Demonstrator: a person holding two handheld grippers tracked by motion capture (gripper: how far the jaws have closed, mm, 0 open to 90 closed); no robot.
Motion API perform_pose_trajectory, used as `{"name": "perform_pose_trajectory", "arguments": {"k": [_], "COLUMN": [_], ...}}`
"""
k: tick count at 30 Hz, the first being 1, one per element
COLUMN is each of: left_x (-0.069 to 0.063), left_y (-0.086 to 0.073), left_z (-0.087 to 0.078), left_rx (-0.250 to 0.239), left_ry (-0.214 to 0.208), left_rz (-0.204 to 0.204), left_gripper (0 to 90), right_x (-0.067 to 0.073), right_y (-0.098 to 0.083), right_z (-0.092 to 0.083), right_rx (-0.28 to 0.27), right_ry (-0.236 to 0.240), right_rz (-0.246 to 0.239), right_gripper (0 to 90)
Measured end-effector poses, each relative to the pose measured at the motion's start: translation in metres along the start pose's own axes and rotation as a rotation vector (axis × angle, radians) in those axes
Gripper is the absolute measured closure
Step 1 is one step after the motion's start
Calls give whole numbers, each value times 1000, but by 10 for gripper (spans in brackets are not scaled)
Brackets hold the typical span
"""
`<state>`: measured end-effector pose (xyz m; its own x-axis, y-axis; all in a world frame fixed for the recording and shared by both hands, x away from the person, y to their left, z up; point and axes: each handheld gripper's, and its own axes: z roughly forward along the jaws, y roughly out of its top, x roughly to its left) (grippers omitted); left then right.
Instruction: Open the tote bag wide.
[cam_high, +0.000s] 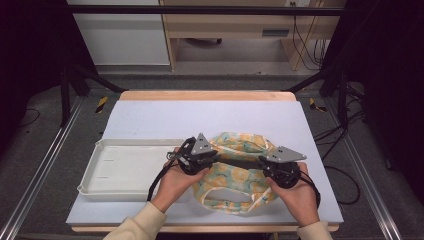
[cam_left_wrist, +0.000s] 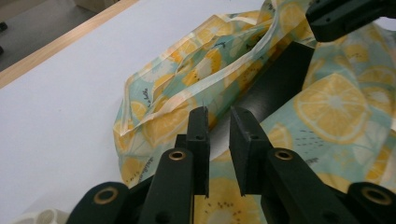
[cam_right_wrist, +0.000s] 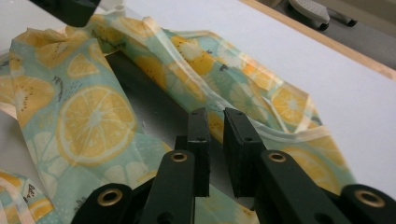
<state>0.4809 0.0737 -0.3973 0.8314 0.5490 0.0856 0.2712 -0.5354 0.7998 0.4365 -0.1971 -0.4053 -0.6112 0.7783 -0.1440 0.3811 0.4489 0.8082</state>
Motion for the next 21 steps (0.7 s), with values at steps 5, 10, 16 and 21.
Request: {"name": "perform_pose_trajectory", "arguments": {"k": [5, 10, 16, 21], "left_x": [-2, -14, -25, -30], "left_y": [-7, -15, -20, -12], "left_z": [7, 4, 1, -6], "left_rx": [43, 73, 67, 28], "left_ry": [-9, -31, -54, -60], "left_rz": [-1, 33, 55, 59], "left_gripper": [841, 887, 896, 895], "right_x": [8, 18, 29, 38], "right_y": [-5, -14, -25, -34], "right_z": [7, 8, 8, 11], "right_rx": [2, 18, 16, 31], "right_ry": [35, 69, 118, 151], "right_rz": [8, -16, -29, -37], "right_gripper": [819, 847, 879, 900]}}
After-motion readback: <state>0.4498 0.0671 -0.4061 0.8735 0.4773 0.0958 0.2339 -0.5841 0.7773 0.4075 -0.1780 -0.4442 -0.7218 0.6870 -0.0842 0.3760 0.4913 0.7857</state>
